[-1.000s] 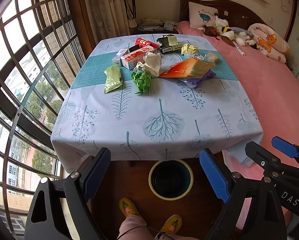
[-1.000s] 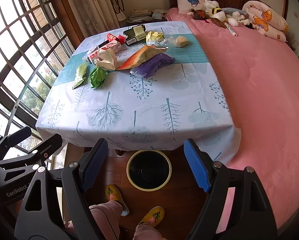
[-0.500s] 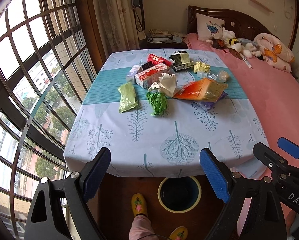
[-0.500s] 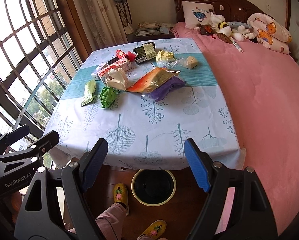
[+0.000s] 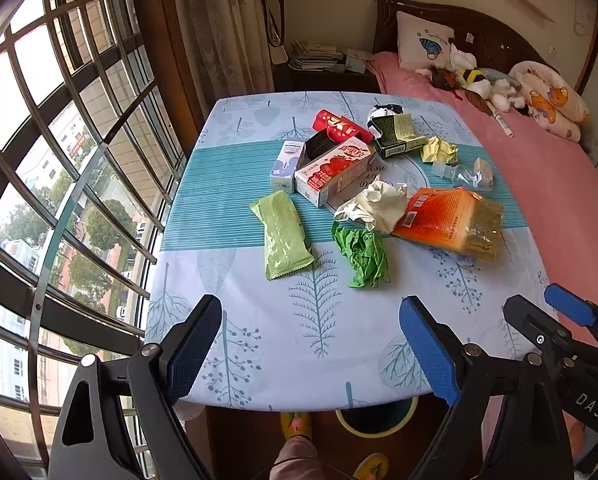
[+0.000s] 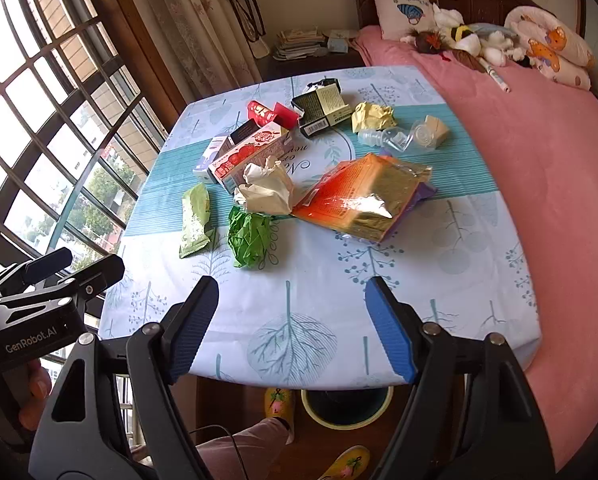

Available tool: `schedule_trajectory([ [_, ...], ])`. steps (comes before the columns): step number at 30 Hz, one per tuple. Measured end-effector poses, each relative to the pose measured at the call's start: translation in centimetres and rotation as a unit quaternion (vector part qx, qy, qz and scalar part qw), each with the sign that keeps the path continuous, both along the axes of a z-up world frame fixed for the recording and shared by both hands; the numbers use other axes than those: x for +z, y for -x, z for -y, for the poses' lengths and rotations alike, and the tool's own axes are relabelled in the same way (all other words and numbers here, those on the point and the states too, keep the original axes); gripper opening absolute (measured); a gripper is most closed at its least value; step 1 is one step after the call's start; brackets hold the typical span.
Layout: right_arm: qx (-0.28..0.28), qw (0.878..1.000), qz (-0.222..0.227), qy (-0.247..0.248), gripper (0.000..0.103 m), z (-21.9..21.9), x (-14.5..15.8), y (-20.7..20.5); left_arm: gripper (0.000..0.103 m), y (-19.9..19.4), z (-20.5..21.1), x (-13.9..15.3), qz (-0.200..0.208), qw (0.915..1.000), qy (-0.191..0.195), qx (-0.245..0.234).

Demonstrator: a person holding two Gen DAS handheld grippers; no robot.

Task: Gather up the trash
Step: 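Grasp the green crumpled paper with the right tool while the left tool grasps the green wrapper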

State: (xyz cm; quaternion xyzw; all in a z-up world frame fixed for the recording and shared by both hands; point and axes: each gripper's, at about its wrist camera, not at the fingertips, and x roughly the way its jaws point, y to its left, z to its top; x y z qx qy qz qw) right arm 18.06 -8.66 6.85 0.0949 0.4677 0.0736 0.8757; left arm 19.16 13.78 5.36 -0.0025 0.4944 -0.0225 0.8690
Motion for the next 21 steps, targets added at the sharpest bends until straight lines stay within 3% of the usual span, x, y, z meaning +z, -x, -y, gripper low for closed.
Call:
schedule_trajectory([
  [11,-0.025,0.995,-0.092,-0.013,0.061,-5.7,-9.4,-10.6,0.092,-10.7,-5.4,-6.4,-0.072,0.9969,0.021,-0.025],
  [17,-0.020,0.992,-0.127,0.004,0.048,-7.9,-13.5,-13.8,0.092,-13.9,-5.9,-9.6,-0.091,0.9949,0.021,-0.038],
  [21,-0.016,0.991,-0.136,-0.005,0.046,-8.9,-15.0,-14.9,0.092,-15.5,-5.8,-11.4,-0.102,0.9936,0.026,-0.039],
])
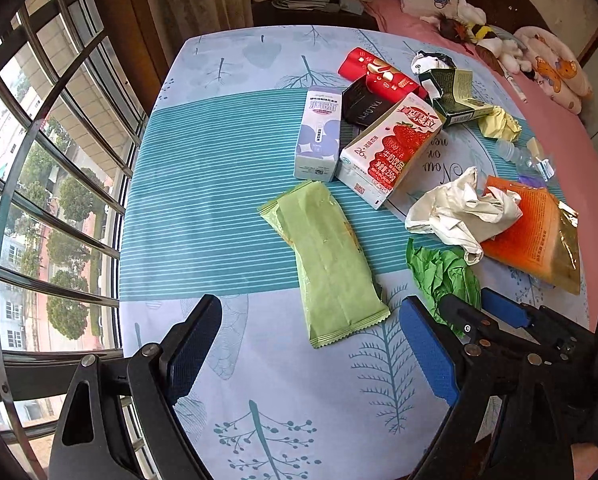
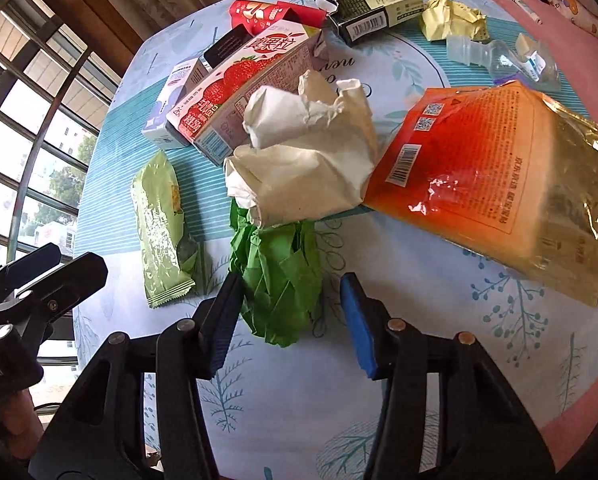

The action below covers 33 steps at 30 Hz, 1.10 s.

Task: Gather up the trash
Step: 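Grasp the green crumpled paper with the right tool while the left tool grasps the green wrapper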

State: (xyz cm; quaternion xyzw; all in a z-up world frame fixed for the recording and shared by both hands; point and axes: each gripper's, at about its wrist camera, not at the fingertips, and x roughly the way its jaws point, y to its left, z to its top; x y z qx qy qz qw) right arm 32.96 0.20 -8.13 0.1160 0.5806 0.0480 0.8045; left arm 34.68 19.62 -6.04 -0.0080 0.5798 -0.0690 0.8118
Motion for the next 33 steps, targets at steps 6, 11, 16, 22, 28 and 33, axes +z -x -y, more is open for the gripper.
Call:
schedule_trajectory([
  [6,0.019,1.000,0.000,-0.002,0.032,-1.7,-1.0,-0.3,0.092,-1.9,-0.2,-2.5,-0.025,0.9995,0.014,0.015],
  [11,0.014,1.000,0.005,-0.009,0.029,-1.9,-0.4,0.2,0.092,-3.3,-0.7,-4.2,-0.045,0.9981,0.022,0.036],
  [16,-0.002,1.000,-0.008,-0.015,0.029,-1.0,-0.1,1.1,0.092,-4.6,-0.1,-5.7,-0.065,0.9965,0.029,0.044],
  [22,-0.010,1.000,-0.018,-0.012,0.029,-0.5,0.1,2.0,0.082,-5.1,1.2,-6.9,-0.068,0.9971,-0.008,0.032],
  [28,-0.013,0.999,-0.024,-0.019,0.029,0.2,0.2,2.6,0.034,-5.0,1.9,-6.4,-0.052,0.9980,-0.035,0.012],
  [33,-0.006,0.999,-0.025,-0.024,0.029,0.6,0.6,3.2,0.017,-4.3,1.3,-6.0,-0.066,0.9976,-0.020,0.005],
])
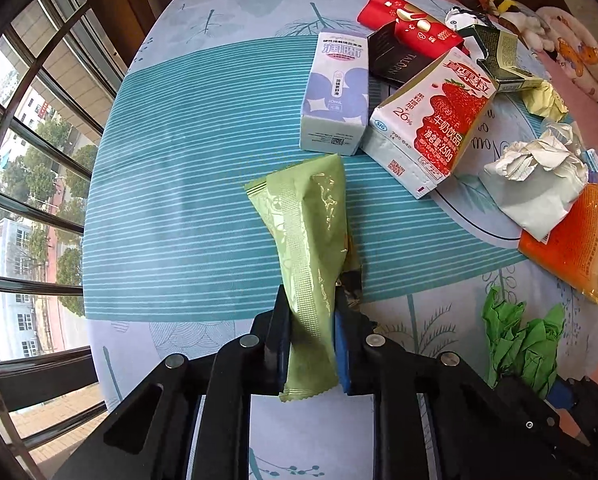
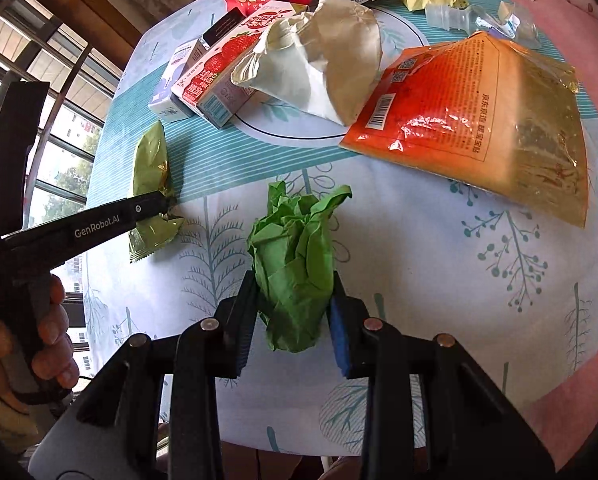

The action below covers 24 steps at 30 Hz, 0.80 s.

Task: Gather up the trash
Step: 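Grasp the green crumpled paper with the right tool while the left tool grasps the green wrapper, then carry both items down over the bin and open both tools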

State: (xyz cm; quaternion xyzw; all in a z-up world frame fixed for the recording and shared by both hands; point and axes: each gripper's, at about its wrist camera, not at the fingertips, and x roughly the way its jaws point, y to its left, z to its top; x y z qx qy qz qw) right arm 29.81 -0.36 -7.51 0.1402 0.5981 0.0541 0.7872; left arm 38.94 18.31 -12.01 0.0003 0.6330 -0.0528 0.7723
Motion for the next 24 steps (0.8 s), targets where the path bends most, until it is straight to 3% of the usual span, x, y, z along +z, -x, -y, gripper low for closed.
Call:
schedule_trajectory([
  [13,0.064,0.996,0.053,-0.015,0.029,1.7,4.5,3.8,0.016,9.3,0.8,6.1,0.052,0.9984,0.006,0.023],
  [24,0.107,0.989,0.096,-0.027,0.029,10.0,7.8,14.3,0.016,23.6,8.8,11.1,0.113,0.9923,-0.003,0.050],
])
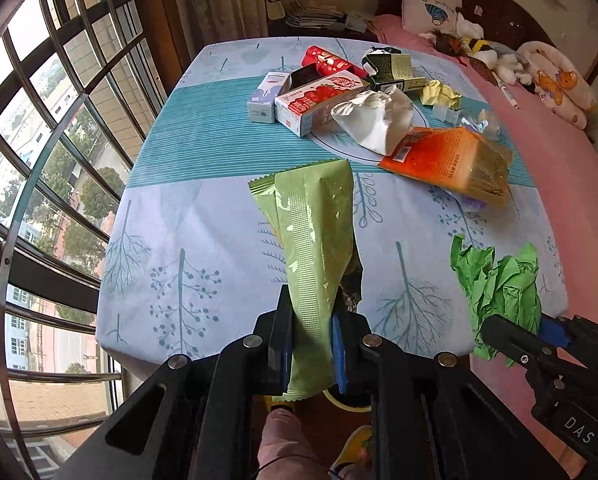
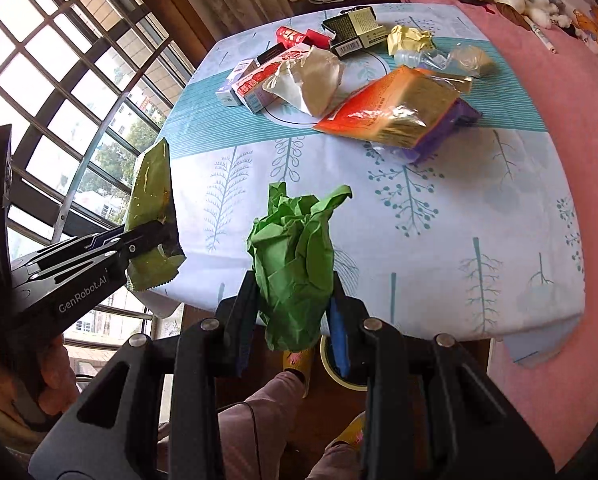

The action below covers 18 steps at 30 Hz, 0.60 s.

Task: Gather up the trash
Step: 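Carry both items down over the bin and open both tools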

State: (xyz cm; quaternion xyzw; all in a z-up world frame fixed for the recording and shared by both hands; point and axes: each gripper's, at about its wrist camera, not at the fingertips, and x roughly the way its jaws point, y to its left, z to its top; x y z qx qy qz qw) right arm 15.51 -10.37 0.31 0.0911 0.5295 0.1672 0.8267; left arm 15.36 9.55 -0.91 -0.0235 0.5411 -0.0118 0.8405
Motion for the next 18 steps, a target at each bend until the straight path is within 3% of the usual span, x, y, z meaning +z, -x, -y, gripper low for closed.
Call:
schedule_trajectory([
  [5,0.008,1.000,0.004,0.010,0.029,4.1,-0.7,5.2,0.016,5.8,3.8,0.4,0.022,0.9997,0.013,0.007],
  [10,-0.012,1.000,-0.021,-0.007,0.029,7.8,-2.5,8.9,0.016,9.2,7.7,-0.7,0.012,0.9997,0.021,-0.010],
  [18,-0.038,0.996,-0.084,-0.019,0.029,10.1,-9.7,12.7,0.016,12.4,12.1,-5.4,-0.023,0.9984,0.004,-0.052],
])
